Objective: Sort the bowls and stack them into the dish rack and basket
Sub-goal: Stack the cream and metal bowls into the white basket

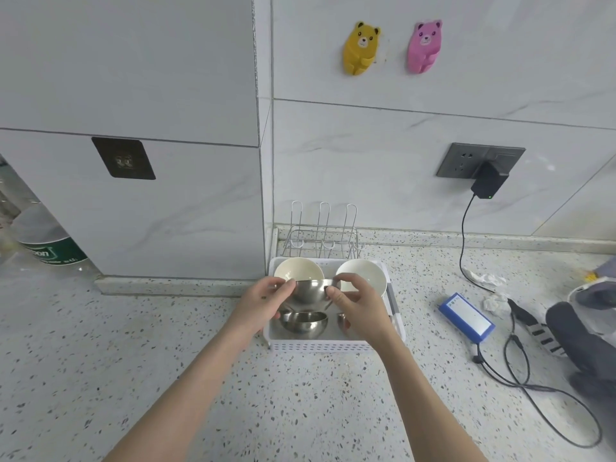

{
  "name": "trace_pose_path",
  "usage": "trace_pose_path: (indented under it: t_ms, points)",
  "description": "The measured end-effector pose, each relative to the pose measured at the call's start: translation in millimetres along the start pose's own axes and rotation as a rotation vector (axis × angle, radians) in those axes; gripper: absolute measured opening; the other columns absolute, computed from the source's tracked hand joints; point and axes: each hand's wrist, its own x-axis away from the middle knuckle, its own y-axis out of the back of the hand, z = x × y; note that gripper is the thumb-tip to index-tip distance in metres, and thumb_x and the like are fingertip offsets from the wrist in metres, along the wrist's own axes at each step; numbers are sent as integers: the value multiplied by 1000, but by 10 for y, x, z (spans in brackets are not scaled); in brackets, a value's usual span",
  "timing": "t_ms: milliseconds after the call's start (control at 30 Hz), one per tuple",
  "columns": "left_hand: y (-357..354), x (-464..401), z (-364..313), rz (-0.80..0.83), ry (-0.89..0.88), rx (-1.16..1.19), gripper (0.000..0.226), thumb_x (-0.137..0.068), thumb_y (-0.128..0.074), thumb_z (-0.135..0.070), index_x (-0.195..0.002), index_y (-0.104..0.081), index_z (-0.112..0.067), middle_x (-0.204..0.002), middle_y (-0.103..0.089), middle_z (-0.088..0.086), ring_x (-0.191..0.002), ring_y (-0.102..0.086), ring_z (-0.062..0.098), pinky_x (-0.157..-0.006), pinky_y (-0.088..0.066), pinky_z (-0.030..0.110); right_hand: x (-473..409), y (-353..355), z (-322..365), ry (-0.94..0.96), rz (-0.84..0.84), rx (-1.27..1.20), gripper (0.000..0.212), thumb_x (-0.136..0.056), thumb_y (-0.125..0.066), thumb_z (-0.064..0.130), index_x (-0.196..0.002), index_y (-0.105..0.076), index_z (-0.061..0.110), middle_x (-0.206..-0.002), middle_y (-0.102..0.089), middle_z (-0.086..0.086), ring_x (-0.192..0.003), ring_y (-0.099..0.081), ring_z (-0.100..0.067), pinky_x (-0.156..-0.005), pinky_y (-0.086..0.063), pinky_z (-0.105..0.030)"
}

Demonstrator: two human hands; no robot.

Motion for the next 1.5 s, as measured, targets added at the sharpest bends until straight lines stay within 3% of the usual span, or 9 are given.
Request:
trace_pose_path:
  t_ms: [133,233,400,567,700,800,1033,1233,1500]
  points:
    - [26,-109,-63,-20,-7,-52,39,-92,-52,-58,-114,-62,-28,-103,-68,-8,-72,-65,10,-46,-35,16,-130,11,69,-19,14,-50,33,-76,-70,59,-99,-64,37,-74,-75,-5,-46,-60,-23,-45,-47,-28]
    - [69,-172,-84,-7,-9,-63,40,-95,-46,-59,-114,-63,-29,-103,-68,-4,-66,-60,9,-47,-35,16,-208,17,106,-46,10,-85,42,-74,-71,62,-100,-68,29,-78,-76,-3,-71,-71,-34,-43,-45,-24]
    - [94,-286,-35,-34,-30,-92,34,-94,-46,-60,-82,-64,-33,-103,-73,16,-54,-52,9,-44,-33,16,-330,21,161,-93,15,-92,39,-76,-71,58,-90,-73,21,-77,-75,-6,-75,-73,-31,-39,-41,-18]
    - [69,-396,14,-76,15,-91,33,-87,-52,-65,-81,-67,-37,-76,-68,-5,-49,-53,4,-47,-39,16,-491,-36,201,-129,-26,147,45,-80,-62,66,-79,-73,22,-55,-71,3,-31,-49,0,-33,-30,-7]
    - [76,-437,71,-72,58,-168,26,-89,-52,-64,-96,-59,-40,-82,-69,-11,-47,-57,3,-46,-40,15,-552,-77,102,-179,61,175,47,-81,-60,67,-84,-72,21,-58,-72,-2,-32,-47,0,-33,-31,-9]
    - [78,-443,112,-19,102,-180,21,-91,-51,-62,-94,-57,-43,-88,-69,-11,-45,-61,2,-45,-39,18,-547,-95,39,-213,120,167,50,-76,-60,70,-85,-71,23,-63,-74,-4,-48,-61,-9,-42,-41,-15]
    - [53,-444,270,53,105,-180,16,-95,-55,-49,-103,-61,-37,-94,-66,-15,-58,-55,6,-46,-39,15,-531,-102,-117,-222,170,200,50,-71,-66,67,-87,-71,20,-73,-76,-4,-74,-73,-30,-51,-47,-25]
    - [14,-448,393,91,47,-156,16,-92,-65,-38,-108,-65,-35,-106,-65,-20,-57,-57,4,-52,-44,13,-459,-164,-208,-234,199,342,42,-67,-74,59,-84,-64,23,-72,-72,2,-37,-51,-2,-43,-40,-16]
    - [-100,-419,489,98,-16,-168,20,-87,-74,-23,-107,-73,-23,-98,-68,-20,-87,-60,-5,-68,-45,14,-299,-203,-258,-206,265,396,42,-76,-70,56,-106,-58,29,-91,-66,13,-45,-66,-9,-53,-46,-22]
